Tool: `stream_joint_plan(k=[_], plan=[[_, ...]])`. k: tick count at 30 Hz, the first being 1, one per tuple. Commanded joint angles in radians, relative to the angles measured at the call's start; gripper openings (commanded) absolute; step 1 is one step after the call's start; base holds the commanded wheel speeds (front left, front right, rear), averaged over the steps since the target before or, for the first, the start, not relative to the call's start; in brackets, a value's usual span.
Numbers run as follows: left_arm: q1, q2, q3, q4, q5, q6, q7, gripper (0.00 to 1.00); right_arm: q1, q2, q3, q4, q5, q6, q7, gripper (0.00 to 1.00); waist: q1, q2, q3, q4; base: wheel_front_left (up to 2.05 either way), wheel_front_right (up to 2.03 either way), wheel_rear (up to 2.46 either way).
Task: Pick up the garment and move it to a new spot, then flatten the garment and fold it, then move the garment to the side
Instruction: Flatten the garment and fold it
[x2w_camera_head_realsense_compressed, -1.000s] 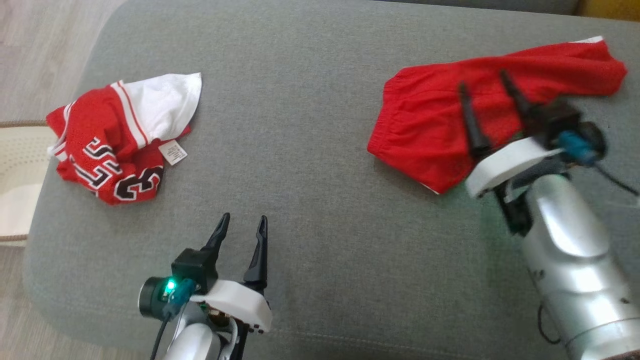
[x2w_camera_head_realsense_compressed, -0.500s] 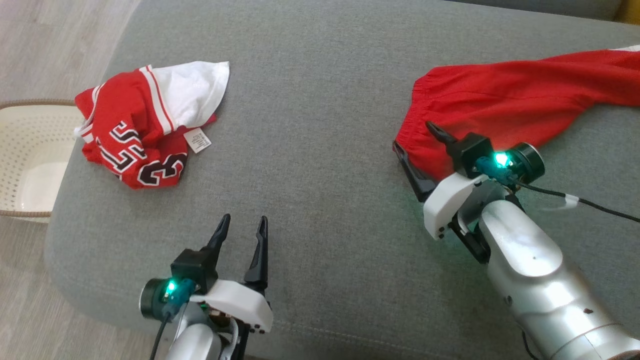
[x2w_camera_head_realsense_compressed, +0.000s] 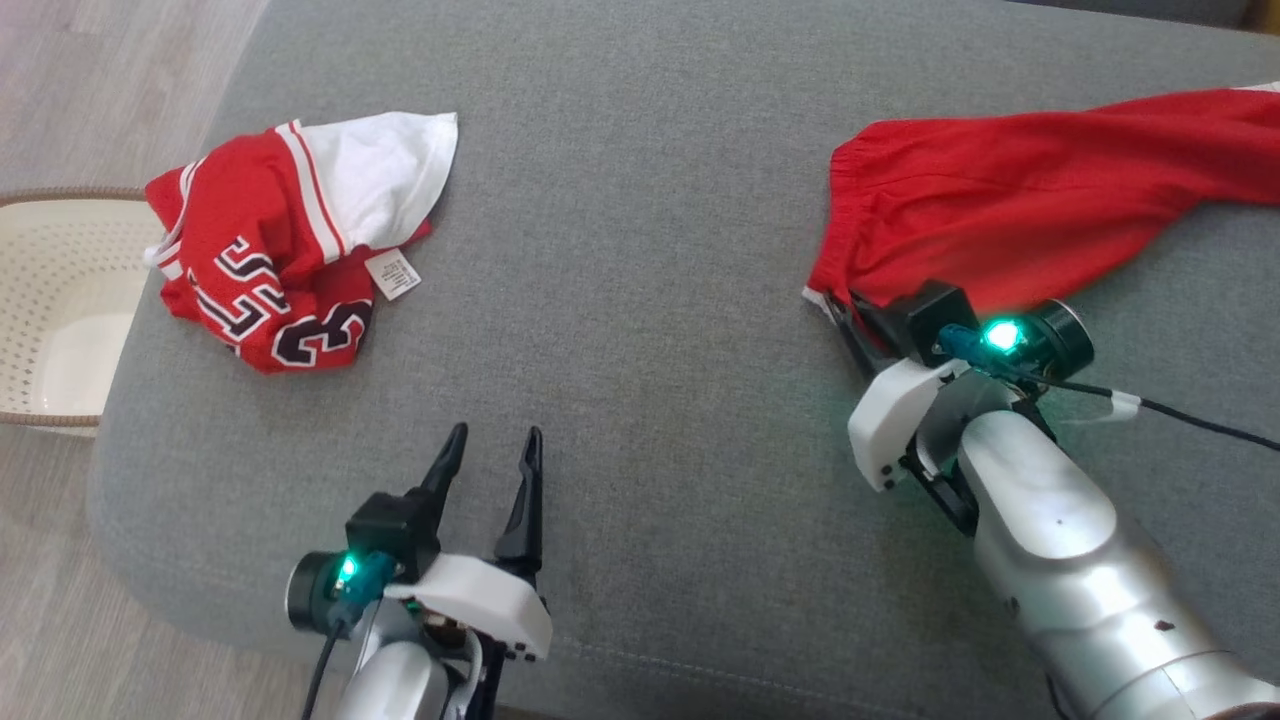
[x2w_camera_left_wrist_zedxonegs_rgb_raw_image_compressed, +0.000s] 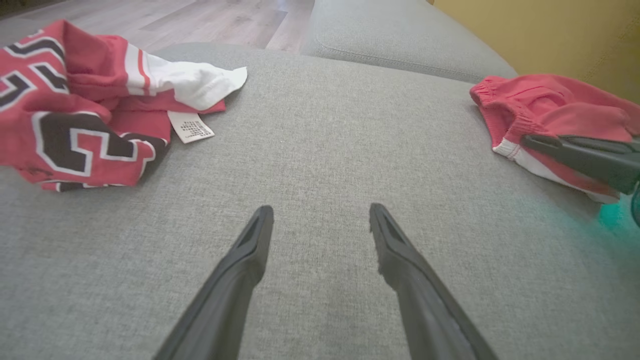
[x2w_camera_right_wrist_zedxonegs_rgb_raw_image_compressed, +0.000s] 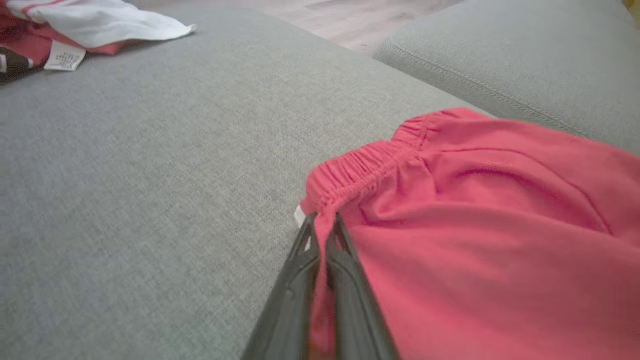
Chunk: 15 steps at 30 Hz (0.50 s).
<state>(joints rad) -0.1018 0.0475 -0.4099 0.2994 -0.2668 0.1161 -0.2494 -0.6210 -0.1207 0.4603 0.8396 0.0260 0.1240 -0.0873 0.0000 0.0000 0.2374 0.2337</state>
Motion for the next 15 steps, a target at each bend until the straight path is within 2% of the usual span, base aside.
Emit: stream_joint_plan(k=[1,8,15], plan=[[-0.037,0.003,0.027,-0.032,-0.002,0.007,-0.012,1.00,-0.007,0.031,-0.007,-0.033,0.000,0.007,-0.034,0.00,0.0000,0.0000,-0.002,0.000,0.00,0.00,0.00],[-0.018,0.003,0.028,-0.022,0.003,0.002,-0.012,1.00,-0.027,0.051,-0.060,-0.095,0.058,0.007,-0.127,0.00,0.0000,0.0000,-0.035,-0.014,0.00,0.00,0.00],[-0.014,0.003,0.013,-0.020,-0.001,0.000,-0.012,1.00,-0.091,0.065,-0.049,-0.206,0.150,0.007,-0.153,0.00,0.0000,0.0000,-0.067,-0.018,0.00,0.00,0.00]])
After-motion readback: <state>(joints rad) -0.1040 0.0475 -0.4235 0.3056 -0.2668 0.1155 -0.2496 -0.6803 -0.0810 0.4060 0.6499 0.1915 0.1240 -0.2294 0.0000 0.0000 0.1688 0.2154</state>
